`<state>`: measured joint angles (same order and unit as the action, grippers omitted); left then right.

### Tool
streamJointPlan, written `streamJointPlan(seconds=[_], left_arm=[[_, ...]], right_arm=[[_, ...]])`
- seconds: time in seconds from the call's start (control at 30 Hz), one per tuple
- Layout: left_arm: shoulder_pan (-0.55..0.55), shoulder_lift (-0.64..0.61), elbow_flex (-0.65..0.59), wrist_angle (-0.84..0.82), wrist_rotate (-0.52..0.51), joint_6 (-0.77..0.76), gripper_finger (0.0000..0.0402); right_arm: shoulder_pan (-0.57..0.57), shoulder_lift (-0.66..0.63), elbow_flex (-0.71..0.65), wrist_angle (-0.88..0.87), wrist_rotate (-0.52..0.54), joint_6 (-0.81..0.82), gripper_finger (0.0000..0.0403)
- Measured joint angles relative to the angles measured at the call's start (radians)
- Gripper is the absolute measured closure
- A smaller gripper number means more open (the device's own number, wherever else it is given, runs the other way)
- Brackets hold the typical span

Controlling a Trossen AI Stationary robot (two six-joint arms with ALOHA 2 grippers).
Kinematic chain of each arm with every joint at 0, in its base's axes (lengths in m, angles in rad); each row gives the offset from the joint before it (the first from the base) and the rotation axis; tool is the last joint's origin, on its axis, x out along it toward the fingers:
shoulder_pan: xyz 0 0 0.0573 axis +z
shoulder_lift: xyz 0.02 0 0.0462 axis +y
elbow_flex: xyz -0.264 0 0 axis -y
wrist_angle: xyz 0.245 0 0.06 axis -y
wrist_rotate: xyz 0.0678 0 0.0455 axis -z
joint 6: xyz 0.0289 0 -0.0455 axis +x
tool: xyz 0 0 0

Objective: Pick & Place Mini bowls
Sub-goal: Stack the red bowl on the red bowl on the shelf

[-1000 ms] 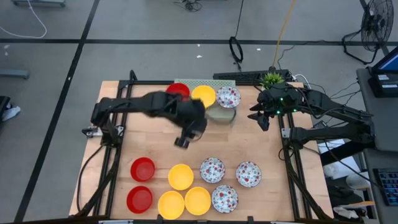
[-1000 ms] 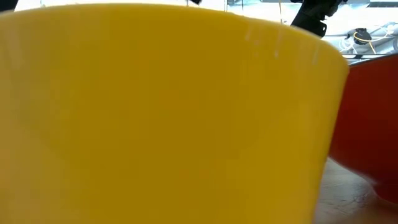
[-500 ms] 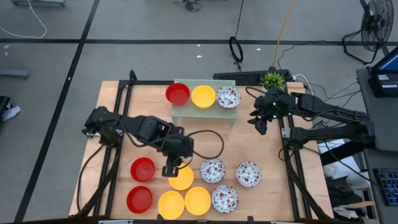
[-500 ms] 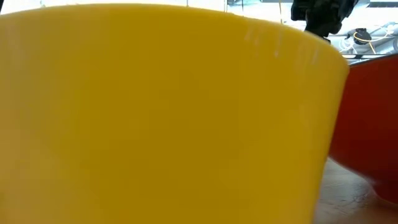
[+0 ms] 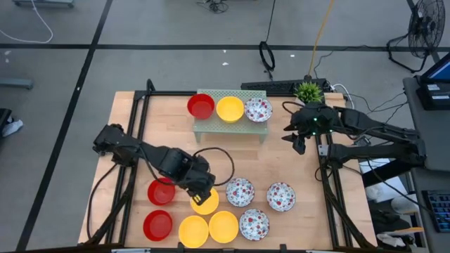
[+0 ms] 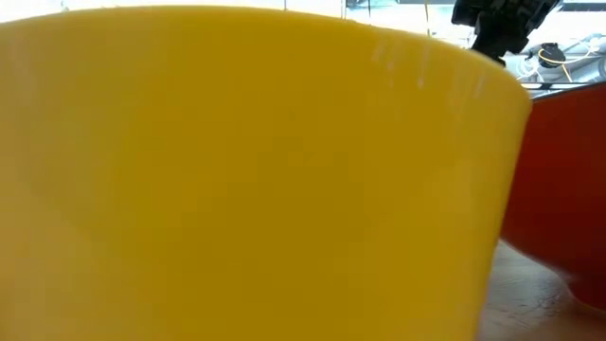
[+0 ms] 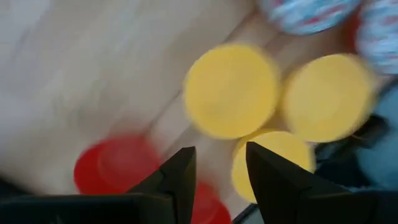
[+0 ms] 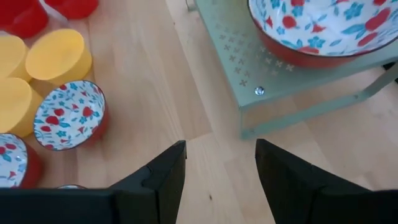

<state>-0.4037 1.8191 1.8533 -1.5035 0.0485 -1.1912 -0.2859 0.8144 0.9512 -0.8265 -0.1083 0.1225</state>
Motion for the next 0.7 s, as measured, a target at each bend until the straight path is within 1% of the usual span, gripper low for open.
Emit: streamJointPlan(seconds=[0.07,0.17,0.33,0.43,0.5,0.7], left_arm=[[-0.015,0.000,-0.063,-0.005,0.048,-0.053,0.0256],[-0.040,0.000,-0.161,-0.004,0.103,-0.090,0.0256],[-0.078,0.000,-0.320,0.021,0.101,-0.092,0.0256],[-0.093,0.000,-0.399,0.065,0.115,-0.053,0.0256],[-0.101,0.000,-0.450,0.104,0.121,-0.029,0.0256],[-0.109,0.000,-0.586,0.272,0.141,0.004,0.0256]], right_arm=[[0.000,-0.023,0.000,0.000,-0.001,0.016,0.0220],[0.000,-0.056,0.000,0.014,-0.006,0.045,0.0220],[0.000,-0.089,0.000,0.126,-0.109,0.121,0.0220],[0.000,-0.097,0.000,0.215,-0.179,0.192,0.0220],[0.000,-0.099,0.000,0.269,-0.207,0.229,0.0220],[0.000,-0.099,0.000,0.373,-0.211,0.263,0.0220]])
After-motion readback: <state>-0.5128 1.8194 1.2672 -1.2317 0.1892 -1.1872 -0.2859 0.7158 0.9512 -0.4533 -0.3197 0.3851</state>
